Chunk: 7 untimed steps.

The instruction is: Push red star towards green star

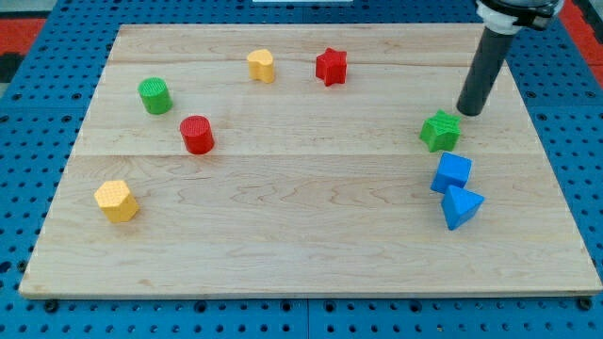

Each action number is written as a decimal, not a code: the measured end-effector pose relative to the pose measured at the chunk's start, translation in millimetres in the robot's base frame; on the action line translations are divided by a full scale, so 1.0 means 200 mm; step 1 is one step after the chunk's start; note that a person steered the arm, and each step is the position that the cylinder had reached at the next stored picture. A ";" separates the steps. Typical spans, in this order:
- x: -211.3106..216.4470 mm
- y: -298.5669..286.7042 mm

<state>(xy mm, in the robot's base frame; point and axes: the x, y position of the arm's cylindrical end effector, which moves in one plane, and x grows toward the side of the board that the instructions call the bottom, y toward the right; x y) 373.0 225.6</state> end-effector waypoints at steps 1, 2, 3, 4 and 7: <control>0.06 0.09; -0.06 0.02; -0.43 -0.09; -0.79 -0.37; -0.36 -0.89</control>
<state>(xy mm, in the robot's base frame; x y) 301.6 47.6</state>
